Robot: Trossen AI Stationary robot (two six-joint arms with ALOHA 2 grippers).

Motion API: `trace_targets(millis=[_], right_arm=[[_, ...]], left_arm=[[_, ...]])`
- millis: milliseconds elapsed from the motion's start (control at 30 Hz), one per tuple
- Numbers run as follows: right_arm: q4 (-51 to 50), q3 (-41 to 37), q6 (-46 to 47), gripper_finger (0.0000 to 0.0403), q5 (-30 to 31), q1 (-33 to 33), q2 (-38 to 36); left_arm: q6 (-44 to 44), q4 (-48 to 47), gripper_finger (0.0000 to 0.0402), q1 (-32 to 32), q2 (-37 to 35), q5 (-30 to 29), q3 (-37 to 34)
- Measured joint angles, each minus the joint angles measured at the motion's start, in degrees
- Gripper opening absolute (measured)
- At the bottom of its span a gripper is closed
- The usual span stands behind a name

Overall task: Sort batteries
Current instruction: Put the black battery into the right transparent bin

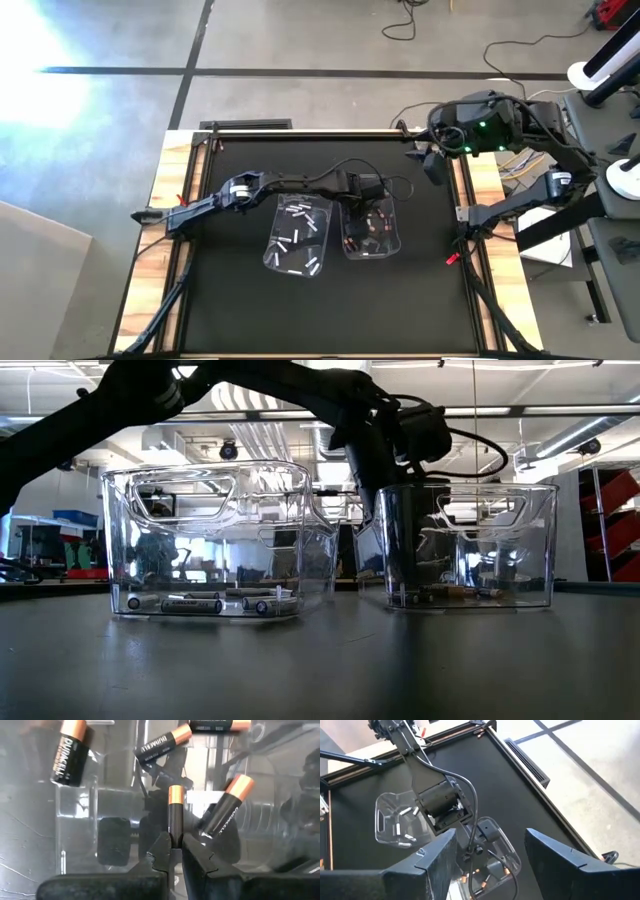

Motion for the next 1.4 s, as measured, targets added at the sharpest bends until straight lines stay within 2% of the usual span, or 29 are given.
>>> trace_targets(millis=[200,400,500,600,700,800,900,1033,1233,1400], right_arm=[[0.0,0.0,2.1,0.0224,-0.1,0.0,1.1],[0.0,0.0,2.7,0.0232,-0.5,0.0,2.0],[0.4,0.0,2.9,0.0244,-0.5,0.0,2.1],[2.3,0.0,2.9,0.0255,-0.5,0.0,2.1],[4.7,0.0,2.7,0.0264,-0.4,0.0,2.1],[5.9,0.0,2.3,0.0269,-0.4,0.0,2.2],[6.3,0.0,2.3,0.0272,0.0,0.0,2.6],[6.5,-0.1,2.3,0.027,0.0,0.0,3.3],[6.5,-0.2,2.3,0.0258,0.0,0.0,5.4],[6.5,-0.2,1.9,0.0251,0.0,0.0,7.3]], left_arm=[[0.7,0.8,0.0032,0.0,0.0,0.0,-0.6],[0.3,1.4,0.0081,0.0,0.0,0.0,-0.6],[-2.8,1.1,0.0112,0.0,0.0,0.1,-0.6],[-1.9,-1.8,0.0141,0.4,-0.3,0.8,0.9],[-0.3,-5.0,0.0161,0.8,-1.3,1.0,5.3],[-1.4,-4.1,0.0169,1.0,-9.4,0.9,2.9],[-4.0,-5.5,0.017,1.5,-18.8,-1.7,0.1],[-7.7,-6.6,0.0171,3.8,-27.4,-9.3,-9.0],[-22.4,-3.4,0.0171,11.5,-41.5,-12.2,-31.7],[-34.6,-3.4,0.0171,18.4,-48.0,-17.8,-50.6]])
